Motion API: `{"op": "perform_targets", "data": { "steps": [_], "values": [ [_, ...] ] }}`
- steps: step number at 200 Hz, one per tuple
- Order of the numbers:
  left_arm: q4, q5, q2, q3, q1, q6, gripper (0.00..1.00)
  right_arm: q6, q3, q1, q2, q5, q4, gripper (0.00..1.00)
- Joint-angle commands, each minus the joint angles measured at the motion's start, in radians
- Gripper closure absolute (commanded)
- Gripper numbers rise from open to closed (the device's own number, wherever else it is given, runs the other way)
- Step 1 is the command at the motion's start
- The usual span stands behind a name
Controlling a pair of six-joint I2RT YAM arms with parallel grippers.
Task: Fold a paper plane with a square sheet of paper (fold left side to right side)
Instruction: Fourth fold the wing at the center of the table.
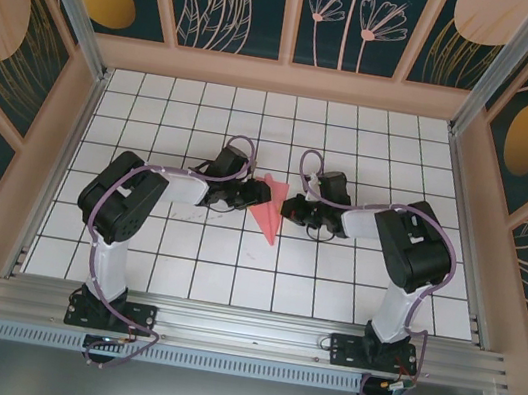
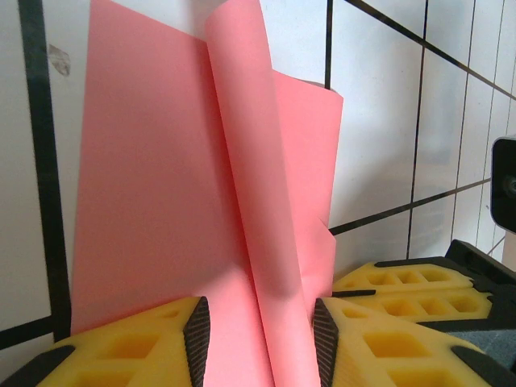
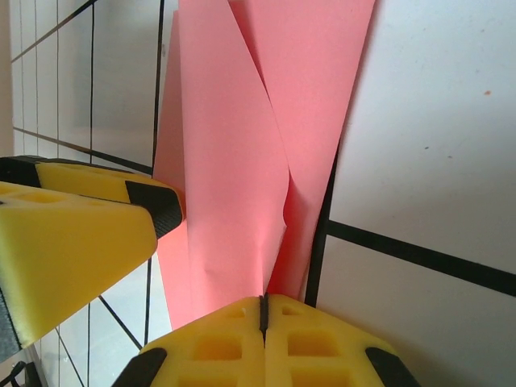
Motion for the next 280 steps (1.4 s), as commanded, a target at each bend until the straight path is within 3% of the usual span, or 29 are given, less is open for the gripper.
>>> {"op": "perform_targets", "data": {
  "steps": [1, 110, 157, 209, 280],
  "values": [
    [-0.072, -0.045, 0.017, -0.001, -0.002, 0.032, 0.57, -0.037, 0.036, -0.002, 0.0, 0.022, -0.047, 1.0],
    [-0.089, -0.016, -0.112, 0.048, -0.001, 0.05, 0.51, -0.068, 0.09, 0.028, 0.09, 0.067, -0.205, 1.0],
    [-0.077, 0.053, -0.065, 0.105, -0.002, 0.048, 0.7, -0.076, 0.092, 0.032, 0.089, 0.077, -0.22, 1.0],
    [-0.098, 0.102, 0.046, 0.192, -0.002, 0.07, 0.71, -0.085, 0.099, 0.036, 0.09, 0.077, -0.229, 1.0],
    [-0.111, 0.068, 0.113, 0.207, -0.004, 0.081, 0.71, -0.1, 0.115, 0.04, 0.093, 0.084, -0.252, 1.0]
  ]
}}
